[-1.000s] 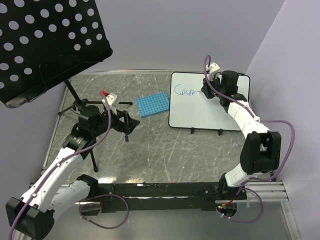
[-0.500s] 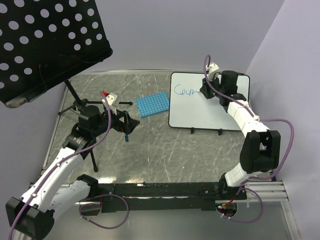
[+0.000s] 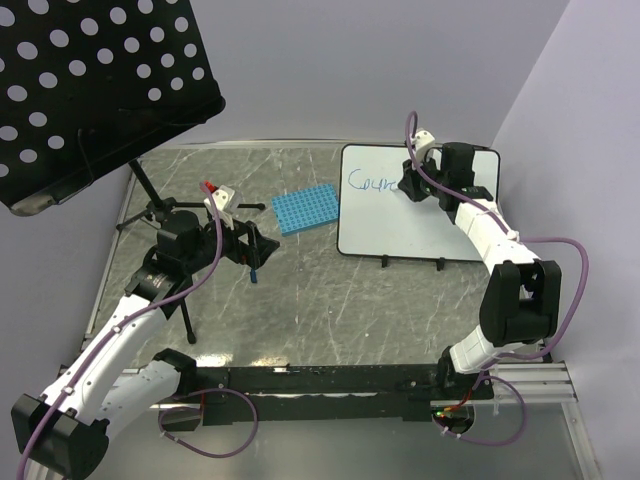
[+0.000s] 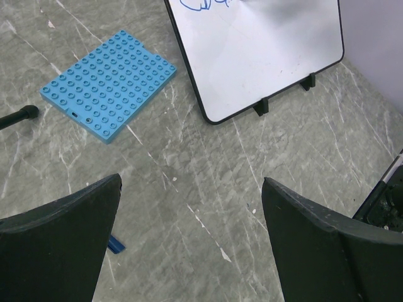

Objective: Write a sentence on the whiteboard

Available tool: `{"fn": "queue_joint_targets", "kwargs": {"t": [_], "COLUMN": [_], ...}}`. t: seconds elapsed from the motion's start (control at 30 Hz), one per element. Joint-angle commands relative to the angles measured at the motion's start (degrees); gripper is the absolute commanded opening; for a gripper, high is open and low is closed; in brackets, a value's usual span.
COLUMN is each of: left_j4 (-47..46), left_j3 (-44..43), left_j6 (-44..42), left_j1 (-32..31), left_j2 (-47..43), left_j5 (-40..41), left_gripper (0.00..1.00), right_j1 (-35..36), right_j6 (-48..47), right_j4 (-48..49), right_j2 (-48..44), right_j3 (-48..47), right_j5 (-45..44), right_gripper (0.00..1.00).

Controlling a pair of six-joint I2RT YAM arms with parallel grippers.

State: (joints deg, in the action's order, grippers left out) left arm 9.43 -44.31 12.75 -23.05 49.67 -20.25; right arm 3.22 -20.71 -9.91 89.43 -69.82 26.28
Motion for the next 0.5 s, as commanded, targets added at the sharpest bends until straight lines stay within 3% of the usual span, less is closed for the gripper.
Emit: {"fn": "queue_joint_targets", "kwargs": {"t": [0.0, 0.47], "left_j4": [-0.9, -1.0], "left_j3": [-0.2, -0.2], "left_j6": [-0.4, -0.4], "left_j1": [0.2, 0.2], "left_j2": [-1.1, -0.9], "left_j5": [-0.7, -0.6], "left_gripper": [0.97, 0.97], "right_j1": [-1.0, -1.4], "right_j6": [-0.6, 0.8], "right_j4": [-0.2, 2.8], "right_j2": [0.0, -0.7], "right_j3": [-2.2, -2.3], "right_j5": [-0.9, -2.9], "right_gripper": [0.0, 0.0]}}
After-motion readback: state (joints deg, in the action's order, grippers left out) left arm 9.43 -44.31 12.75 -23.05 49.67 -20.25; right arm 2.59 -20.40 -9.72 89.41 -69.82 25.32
